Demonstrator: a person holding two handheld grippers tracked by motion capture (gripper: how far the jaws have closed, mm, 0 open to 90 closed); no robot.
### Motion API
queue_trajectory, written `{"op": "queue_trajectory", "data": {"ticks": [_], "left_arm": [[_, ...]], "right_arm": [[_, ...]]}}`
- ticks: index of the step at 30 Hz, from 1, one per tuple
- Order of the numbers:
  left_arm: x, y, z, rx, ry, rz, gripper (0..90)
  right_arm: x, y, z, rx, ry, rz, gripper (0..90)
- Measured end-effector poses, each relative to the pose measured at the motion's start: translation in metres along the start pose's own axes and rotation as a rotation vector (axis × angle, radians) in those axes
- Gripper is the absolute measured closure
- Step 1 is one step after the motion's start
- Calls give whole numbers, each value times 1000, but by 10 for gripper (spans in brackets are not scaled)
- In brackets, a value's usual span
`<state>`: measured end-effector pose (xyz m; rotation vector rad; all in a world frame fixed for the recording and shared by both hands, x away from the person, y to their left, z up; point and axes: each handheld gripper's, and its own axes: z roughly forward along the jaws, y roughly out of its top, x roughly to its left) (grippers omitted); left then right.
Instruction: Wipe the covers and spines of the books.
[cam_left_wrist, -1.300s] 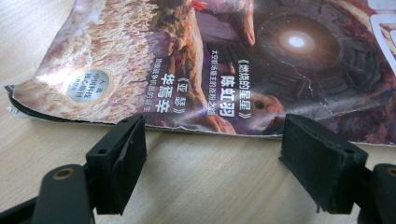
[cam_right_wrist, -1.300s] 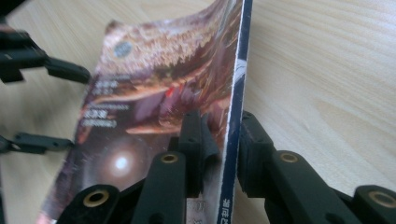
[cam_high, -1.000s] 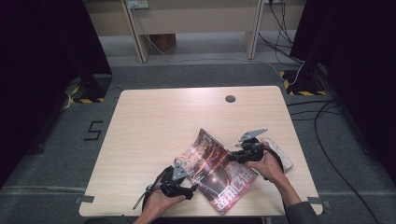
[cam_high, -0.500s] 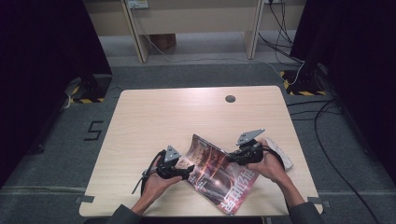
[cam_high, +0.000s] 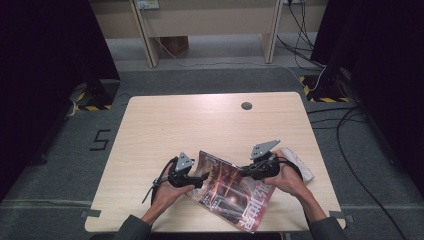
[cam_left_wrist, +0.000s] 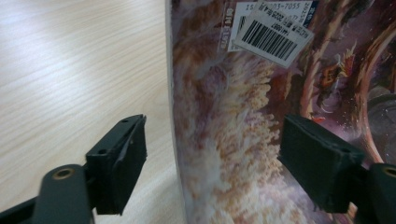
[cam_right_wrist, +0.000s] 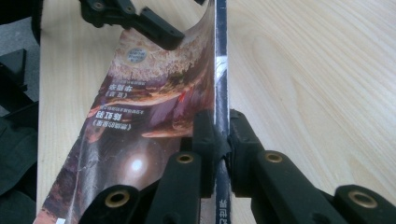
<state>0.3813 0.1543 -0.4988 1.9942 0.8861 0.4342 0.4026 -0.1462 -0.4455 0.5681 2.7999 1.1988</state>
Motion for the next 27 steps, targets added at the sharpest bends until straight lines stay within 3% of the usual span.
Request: {"op": "queue_trajectory", "data": {"ticks": [9, 11, 13, 20, 21, 27], "left_arm": [[5, 1, 4, -53, -50, 4, 245], [5, 1, 4, -72, -86, 45, 304], [4, 1, 3, -72, -80, 78, 353], [11, 0, -2, -86, -96, 107, 493], [12, 0, -3, -81, -91, 115, 556], [14, 0, -7, -76, -85, 137, 648]], "right_arm": [[4, 3, 2, -5, 28, -25, 843], [3, 3, 3, -9, 33, -31, 842], [3, 2, 3, -10, 35, -37, 842], [-2, 0, 2, -15, 44, -31, 843], [-6, -1, 2, -14, 44, -20, 842], [-14, -2, 7, -8, 43, -6, 827]]}}
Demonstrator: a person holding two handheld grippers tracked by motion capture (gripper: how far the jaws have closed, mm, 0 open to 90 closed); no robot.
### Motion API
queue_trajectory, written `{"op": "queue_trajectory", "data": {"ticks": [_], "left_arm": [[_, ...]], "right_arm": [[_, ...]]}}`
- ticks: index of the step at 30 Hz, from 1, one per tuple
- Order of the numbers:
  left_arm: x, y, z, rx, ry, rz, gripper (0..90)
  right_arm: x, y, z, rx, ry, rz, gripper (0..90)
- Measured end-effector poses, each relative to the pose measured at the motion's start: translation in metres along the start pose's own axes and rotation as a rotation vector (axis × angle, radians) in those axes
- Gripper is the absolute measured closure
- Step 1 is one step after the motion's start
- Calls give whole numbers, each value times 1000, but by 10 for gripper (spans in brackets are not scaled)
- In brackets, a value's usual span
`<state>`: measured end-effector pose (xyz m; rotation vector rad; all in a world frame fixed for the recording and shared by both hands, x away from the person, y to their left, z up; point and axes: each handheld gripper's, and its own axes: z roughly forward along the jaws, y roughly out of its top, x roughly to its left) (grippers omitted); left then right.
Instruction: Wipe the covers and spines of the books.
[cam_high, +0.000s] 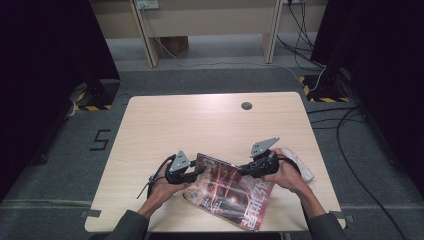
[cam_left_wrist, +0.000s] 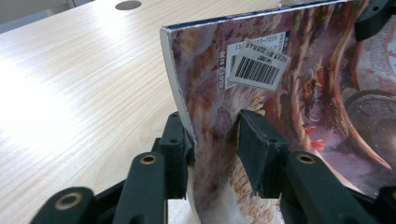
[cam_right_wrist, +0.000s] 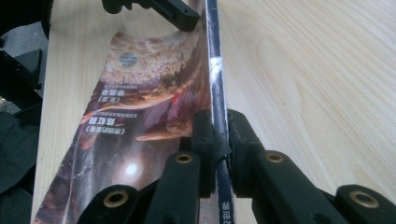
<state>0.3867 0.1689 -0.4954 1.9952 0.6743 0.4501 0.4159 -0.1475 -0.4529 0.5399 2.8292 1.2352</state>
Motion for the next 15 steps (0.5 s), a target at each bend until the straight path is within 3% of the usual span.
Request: {"op": "queue_trajectory", "data": {"ticks": [8, 11, 15], "left_arm": [[-5, 2, -11, 11, -12, 59, 737], [-8, 1, -14, 13, -15, 64, 753], [-13, 0, -20, 10, -22, 66, 796]], "right_arm": [[-6, -2, 6, 22, -42, 23, 735], [-8, -2, 8, 22, -57, 36, 703], [-12, -3, 7, 3, -128, 91, 623]]}}
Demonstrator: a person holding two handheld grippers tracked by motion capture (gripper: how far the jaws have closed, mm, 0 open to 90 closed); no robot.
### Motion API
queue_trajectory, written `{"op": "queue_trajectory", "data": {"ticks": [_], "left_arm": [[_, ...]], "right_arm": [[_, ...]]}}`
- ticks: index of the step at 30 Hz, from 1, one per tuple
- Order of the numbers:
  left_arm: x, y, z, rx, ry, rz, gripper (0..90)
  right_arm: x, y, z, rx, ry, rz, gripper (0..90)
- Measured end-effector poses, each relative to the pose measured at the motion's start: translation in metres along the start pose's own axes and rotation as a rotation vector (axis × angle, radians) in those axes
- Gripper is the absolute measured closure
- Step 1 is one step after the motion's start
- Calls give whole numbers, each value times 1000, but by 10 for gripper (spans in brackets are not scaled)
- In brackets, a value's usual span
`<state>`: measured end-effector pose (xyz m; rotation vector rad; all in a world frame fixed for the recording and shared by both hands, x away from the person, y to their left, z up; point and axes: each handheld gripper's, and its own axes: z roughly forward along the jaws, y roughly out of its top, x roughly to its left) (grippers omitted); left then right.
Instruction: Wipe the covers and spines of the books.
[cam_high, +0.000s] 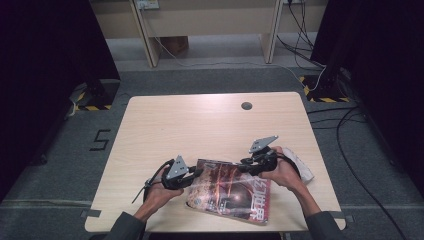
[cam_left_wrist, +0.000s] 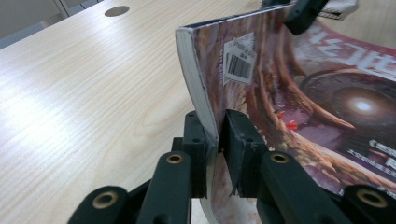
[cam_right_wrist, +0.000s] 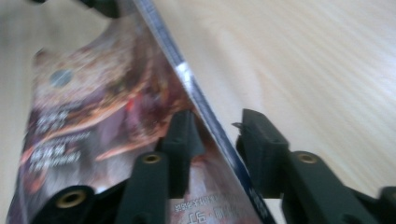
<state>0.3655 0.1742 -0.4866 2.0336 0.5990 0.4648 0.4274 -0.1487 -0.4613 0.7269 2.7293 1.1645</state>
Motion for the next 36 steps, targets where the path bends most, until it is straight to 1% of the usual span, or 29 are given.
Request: {"op": "queue_trajectory", "data": {"ticks": [2, 3, 4, 6, 7, 8, 9, 11, 12, 13, 14, 16, 17, 18, 19, 20, 21, 23, 24, 26, 27, 28, 29, 30, 31, 33, 35, 36], "left_arm": [[-2, 0, -4, -11, -7, -4, 809], [-3, 0, -6, -14, -8, 2, 814], [-4, 0, -7, -17, -9, 0, 818], [-5, -1, -9, -19, -12, -1, 825], [-6, -2, -11, -23, -14, -9, 828], [-7, -3, -13, -24, -18, -9, 828], [-9, -3, -18, -27, -24, -11, 832], [-12, -4, -21, -36, -19, -16, 833], [-13, -5, -22, -36, -20, -16, 834], [-13, -5, -22, -36, -20, -16, 835], [-15, -7, -25, -41, -22, -28, 835], [-15, -8, -26, -40, -19, -35, 835], [-16, -8, -27, -41, -12, -40, 835], [-17, -9, -29, -45, 2, -44, 836], [-17, -9, -29, -45, 2, -44, 836], [-17, -8, -31, -47, 17, -42, 836], [-17, -8, -31, -49, 25, -44, 836], [-16, -8, -33, -49, 50, -47, 835], [-16, -9, -33, -48, 62, -51, 836], [-15, -10, -35, -45, 76, -61, 837], [-14, -10, -36, -43, 72, -64, 837], [-14, -11, -37, -47, 70, -71, 837], [-14, -12, -38, -47, 64, -71, 837], [-14, -12, -38, -47, 64, -71, 837], [-16, -13, -39, -47, 66, -69, 837], [-18, -14, -39, -46, 64, -61, 837], [-18, -14, -39, -51, 67, -63, 836], [-19, -14, -40, -50, 67, -62, 836]], "right_arm": [[-2, -1, -4, -12, -8, 12, 611], [-3, -1, -6, -25, -16, 18, 587], [-4, -2, -9, -33, -30, 26, 572], [-4, -2, -11, -36, -39, 30, 558], [-6, -4, -18, -60, -65, 48, 524], [-6, -4, -18, -60, -65, 48, 524], [-8, -8, -24, -67, -84, 62, 519], [-10, -12, -30, -72, -126, 86, 517], [-10, -14, -34, -66, -150, 97, 513], [-10, -14, -34, -66, -150, 97, 513], [-12, -19, -39, -67, -194, 120, 503], [-15, -24, -43, -69, -217, 138, 496], [-15, -24, -43, -69, -217, 138, 496], [-18, -28, -51, -81, -265, 173, 495], [-18, -28, -51, -81, -265, 173, 495], [-21, -31, -58, -90, -282, 197, 493], [-22, -32, -62, -91, -302, 206, 491], [-25, -37, -69, -87, -342, 219, 491], [-26, -39, -72, -83, -355, 236, 492], [-29, -46, -78, -62, -398, 251, 492], [-30, -50, -79, -50, -410, 255, 492], [-31, -54, -81, -46, -418, 272, 492], [-33, -58, -82, -48, -424, 280, 492], [-33, -58, -82, -48, -424, 280, 492], [-36, -65, -85, -36, -439, 298, 495], [-38, -71, -88, -36, -460, 316, 499], [-39, -77, -90, -32, -463, 333, 499], [-39, -77, -90, -32, -463, 333, 499]]}}
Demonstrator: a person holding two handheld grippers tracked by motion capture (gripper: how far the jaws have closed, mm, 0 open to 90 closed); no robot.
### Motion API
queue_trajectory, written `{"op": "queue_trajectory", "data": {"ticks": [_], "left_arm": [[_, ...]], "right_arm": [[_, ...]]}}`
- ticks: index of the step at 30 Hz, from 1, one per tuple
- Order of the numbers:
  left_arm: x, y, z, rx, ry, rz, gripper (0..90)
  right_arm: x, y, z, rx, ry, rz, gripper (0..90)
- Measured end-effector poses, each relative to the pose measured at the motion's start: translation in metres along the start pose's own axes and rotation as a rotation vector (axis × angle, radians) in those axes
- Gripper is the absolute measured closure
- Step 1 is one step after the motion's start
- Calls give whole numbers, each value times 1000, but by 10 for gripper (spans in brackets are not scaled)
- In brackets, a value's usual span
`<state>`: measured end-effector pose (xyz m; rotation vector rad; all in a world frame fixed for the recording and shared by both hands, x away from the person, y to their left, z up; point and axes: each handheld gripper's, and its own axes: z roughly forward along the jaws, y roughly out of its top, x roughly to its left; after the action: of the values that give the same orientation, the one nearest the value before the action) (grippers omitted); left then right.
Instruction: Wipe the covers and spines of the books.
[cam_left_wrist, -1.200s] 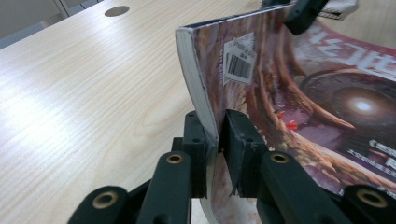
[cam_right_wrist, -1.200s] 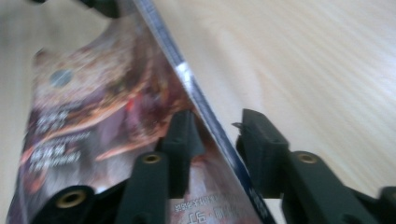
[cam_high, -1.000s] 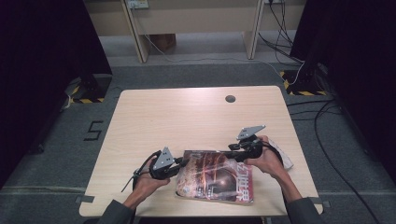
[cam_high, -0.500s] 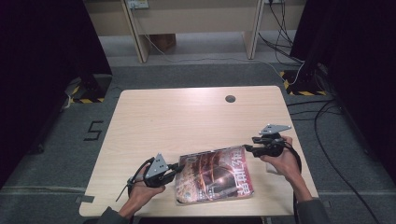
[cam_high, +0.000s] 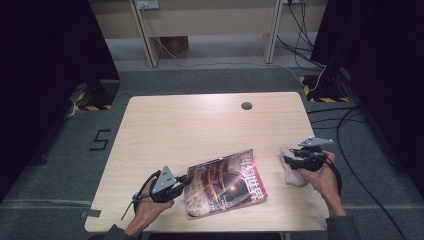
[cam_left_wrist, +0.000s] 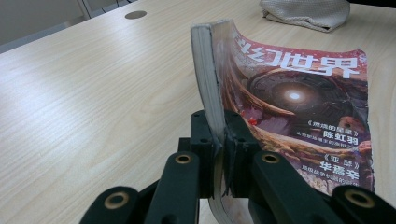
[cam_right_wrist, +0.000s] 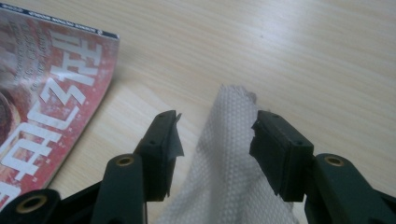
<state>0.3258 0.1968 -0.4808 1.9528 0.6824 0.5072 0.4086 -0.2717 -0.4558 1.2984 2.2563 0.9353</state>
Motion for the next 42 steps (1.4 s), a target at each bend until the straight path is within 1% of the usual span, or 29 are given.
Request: {"op": "queue_trajectory", "data": {"ticks": [1, 2, 3, 9, 13, 17, 19, 20, 23, 25, 26, 29, 31, 32, 33, 34, 35, 36, 37, 42], "left_arm": [[0, 0, 0, 2, -2, 3, 836], [0, 0, 0, 2, -2, 3, 835], [0, -1, 0, 1, 0, -7, 835], [0, -2, 0, 2, -1, -18, 834], [1, -2, 1, 6, -1, -21, 833], [1, -2, 1, 5, -5, -27, 833], [1, -2, 1, 7, -7, -30, 832], [1, -3, 1, 8, -8, -31, 831], [1, -3, 1, 8, -6, -33, 830], [1, -3, 1, 5, -5, -33, 830], [1, -3, 1, 5, -5, -32, 830], [0, -3, 1, 4, -3, -32, 830], [0, -2, 1, 5, -3, -28, 830], [0, -2, 1, 5, -3, -28, 830], [-1, -2, 1, 5, -1, -26, 831], [-1, -2, 2, 5, 0, -25, 830], [-1, -2, 2, 5, 0, -25, 831], [-3, -2, 3, 3, 0, -22, 831], [-3, -1, 3, 5, -1, -19, 831], [-6, 0, 7, 3, -1, -20, 832]], "right_arm": [[-1, -4, 0, 13, -9, 5, 501], [-1, -4, 0, 13, -9, 5, 501], [-2, -7, 0, 25, -18, 7, 507], [-3, -15, 6, 60, -13, 26, 509], [-5, -18, 10, 84, -28, 25, 518], [-5, -21, 15, 112, -23, 28, 542], [-6, -23, 18, 124, -20, 26, 581], [-6, -23, 19, 124, -20, 20, 620], [-7, -25, 23, 144, -8, 2, 737], [-8, -25, 23, 140, 2, 8, 782], [-8, -25, 23, 134, 0, -3, 789], [-6, -21, 18, 106, 7, -2, 796], [-3, -16, 13, 70, 6, -10, 797], [-3, -16, 13, 70, 6, -10, 797], [2, -9, 10, 35, 24, -14, 797], [6, -5, 9, 18, 30, -21, 797], [6, -5, 9, 18, 30, -21, 797], [13, 1, 8, -8, 44, -35, 797], [17, 5, 8, -22, 54, -42, 797], [35, 22, 9, -59, 100, -79, 796]]}}
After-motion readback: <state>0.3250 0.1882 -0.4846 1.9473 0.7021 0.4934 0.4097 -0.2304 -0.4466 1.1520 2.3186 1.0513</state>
